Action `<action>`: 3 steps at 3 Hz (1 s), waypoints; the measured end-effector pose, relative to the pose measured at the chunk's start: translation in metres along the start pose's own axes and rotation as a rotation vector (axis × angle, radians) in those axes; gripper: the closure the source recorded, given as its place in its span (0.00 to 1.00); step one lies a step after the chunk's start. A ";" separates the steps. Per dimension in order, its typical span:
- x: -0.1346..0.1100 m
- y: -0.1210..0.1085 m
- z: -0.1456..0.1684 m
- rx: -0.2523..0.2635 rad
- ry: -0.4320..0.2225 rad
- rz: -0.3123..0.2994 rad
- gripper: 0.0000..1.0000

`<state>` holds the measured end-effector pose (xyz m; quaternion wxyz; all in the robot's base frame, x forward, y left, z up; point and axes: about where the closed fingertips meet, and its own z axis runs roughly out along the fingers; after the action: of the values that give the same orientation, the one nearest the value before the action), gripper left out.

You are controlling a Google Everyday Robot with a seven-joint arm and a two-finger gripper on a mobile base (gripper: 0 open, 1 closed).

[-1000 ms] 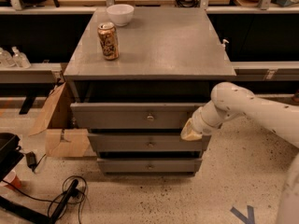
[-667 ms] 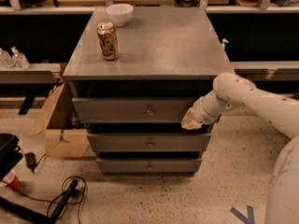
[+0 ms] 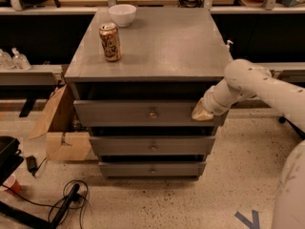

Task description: Close top drawer

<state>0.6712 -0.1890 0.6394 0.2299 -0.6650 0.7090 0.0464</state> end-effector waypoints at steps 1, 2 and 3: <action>0.010 -0.007 -0.055 0.068 0.063 0.001 1.00; 0.026 0.015 -0.096 0.108 0.123 0.020 1.00; 0.043 0.050 -0.141 0.153 0.181 0.049 1.00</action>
Offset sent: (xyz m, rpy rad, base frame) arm -0.1051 -0.1032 0.1089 -0.1966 -0.1100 -0.1772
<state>0.5850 -0.2757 0.7362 0.2138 -0.6295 0.7444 -0.0624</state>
